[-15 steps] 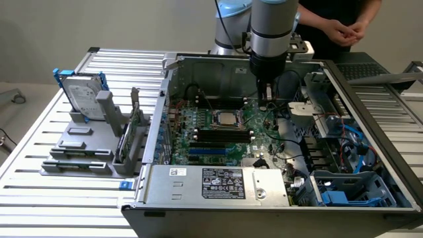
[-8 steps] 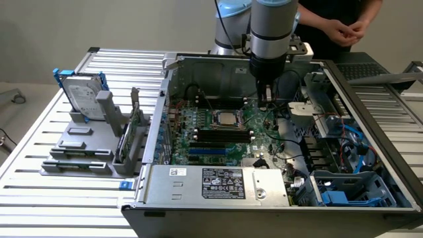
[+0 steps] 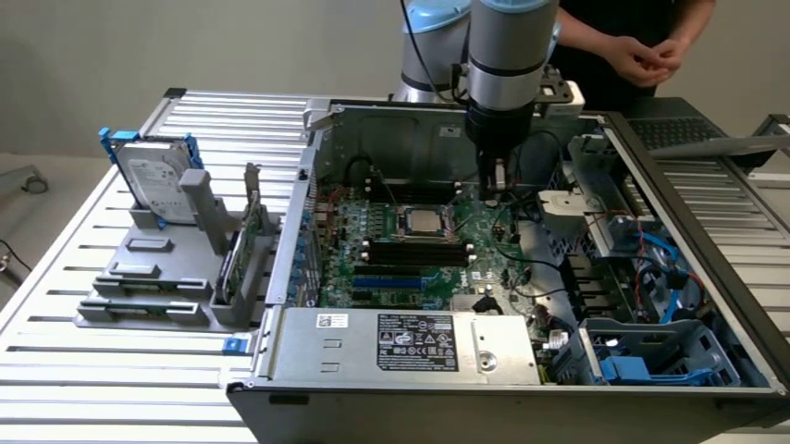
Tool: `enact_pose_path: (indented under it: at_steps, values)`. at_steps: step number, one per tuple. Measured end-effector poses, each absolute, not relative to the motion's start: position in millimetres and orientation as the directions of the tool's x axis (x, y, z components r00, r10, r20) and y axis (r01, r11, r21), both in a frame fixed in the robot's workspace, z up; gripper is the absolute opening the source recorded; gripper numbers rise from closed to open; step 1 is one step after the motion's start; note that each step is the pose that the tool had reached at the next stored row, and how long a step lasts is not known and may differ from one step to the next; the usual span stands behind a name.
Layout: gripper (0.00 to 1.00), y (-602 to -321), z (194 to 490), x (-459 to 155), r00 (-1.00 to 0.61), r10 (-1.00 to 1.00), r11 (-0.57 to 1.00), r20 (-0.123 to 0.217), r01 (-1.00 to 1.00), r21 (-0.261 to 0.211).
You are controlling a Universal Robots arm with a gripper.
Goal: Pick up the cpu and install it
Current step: 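Close the cpu cover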
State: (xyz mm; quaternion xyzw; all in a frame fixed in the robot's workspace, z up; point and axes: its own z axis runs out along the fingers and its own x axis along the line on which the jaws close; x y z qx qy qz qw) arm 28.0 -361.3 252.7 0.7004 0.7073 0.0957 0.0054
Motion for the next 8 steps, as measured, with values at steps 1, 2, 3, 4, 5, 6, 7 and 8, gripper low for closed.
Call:
enact_pose_path:
  at_steps: [1,2,3,4,5,6,7,8]
  values:
    - [0.11,-361.3,252.8,28.0,-0.019,0.992,0.001,0.126,0.99,0.14]
    - [0.11,-361.3,252.8,28.0,-0.018,0.992,0.0,0.127,0.991,0.137]
    - [0.11,-361.3,252.8,28.0,-0.018,0.992,0.0,0.127,0.991,0.133]
    - [0.11,-361.3,252.8,27.9,-0.017,0.992,0.0,0.127,0.992,0.13]
    - [0.11,-361.3,252.9,27.7,-0.017,0.992,0.0,0.127,0.992,0.126]
    - [0.11,-361.3,252.9,27.4,-0.016,0.992,0.0,0.128,0.993,0.122]
    - [0.11,-361.3,253.0,27.0,-0.015,0.992,0.0,0.128,0.993,0.117]
    - [0.11,-361.3,253.1,26.5,-0.015,0.992,0.0,0.128,0.994,0.113]
